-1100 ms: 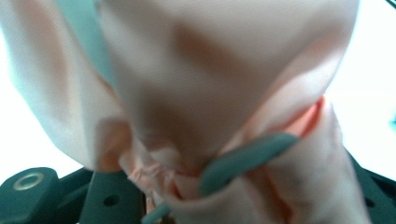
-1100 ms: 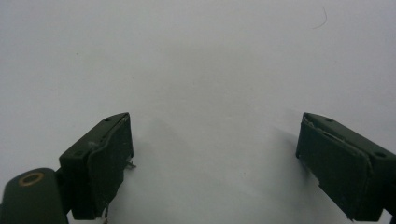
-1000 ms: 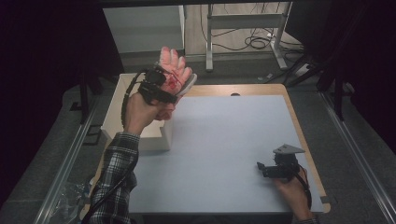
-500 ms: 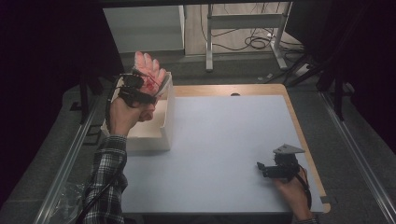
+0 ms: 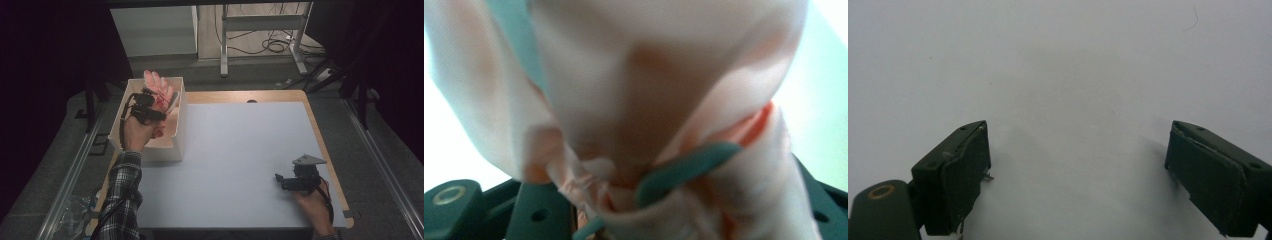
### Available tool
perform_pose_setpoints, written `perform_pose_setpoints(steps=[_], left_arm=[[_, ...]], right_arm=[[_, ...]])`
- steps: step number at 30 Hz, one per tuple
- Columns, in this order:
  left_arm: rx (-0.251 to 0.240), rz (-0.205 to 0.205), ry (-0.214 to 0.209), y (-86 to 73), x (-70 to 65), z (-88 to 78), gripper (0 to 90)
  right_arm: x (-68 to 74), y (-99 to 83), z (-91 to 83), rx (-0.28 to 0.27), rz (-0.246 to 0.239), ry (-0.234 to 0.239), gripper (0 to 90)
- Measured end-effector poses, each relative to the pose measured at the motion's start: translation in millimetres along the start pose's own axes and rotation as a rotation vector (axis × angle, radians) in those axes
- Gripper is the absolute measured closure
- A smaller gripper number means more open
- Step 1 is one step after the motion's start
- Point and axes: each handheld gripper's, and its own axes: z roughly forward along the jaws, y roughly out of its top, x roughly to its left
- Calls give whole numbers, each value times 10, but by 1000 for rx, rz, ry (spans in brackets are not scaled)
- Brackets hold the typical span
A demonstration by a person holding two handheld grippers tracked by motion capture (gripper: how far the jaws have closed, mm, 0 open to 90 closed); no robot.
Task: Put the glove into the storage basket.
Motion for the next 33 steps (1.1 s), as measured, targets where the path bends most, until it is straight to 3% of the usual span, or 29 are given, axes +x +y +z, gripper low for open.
perform_pose_setpoints(steps=[13,21,25,28,29,33], left_arm=[[42,1,19,29,-30,351,482],[117,-9,16,18,-58,533,454],[150,-14,16,38,-84,612,415],[174,-10,-2,46,-87,668,335],[188,0,12,44,-102,693,267],[188,-10,7,45,-78,688,187]], right_arm=[[-1,0,0,-1,-1,0,112],[-1,0,0,-1,-1,0,112],[-1,-1,0,-1,-1,0,112],[-2,-1,0,-1,-1,1,112],[-2,-1,0,-1,-1,1,112],[-2,-1,0,-1,-1,1,112]])
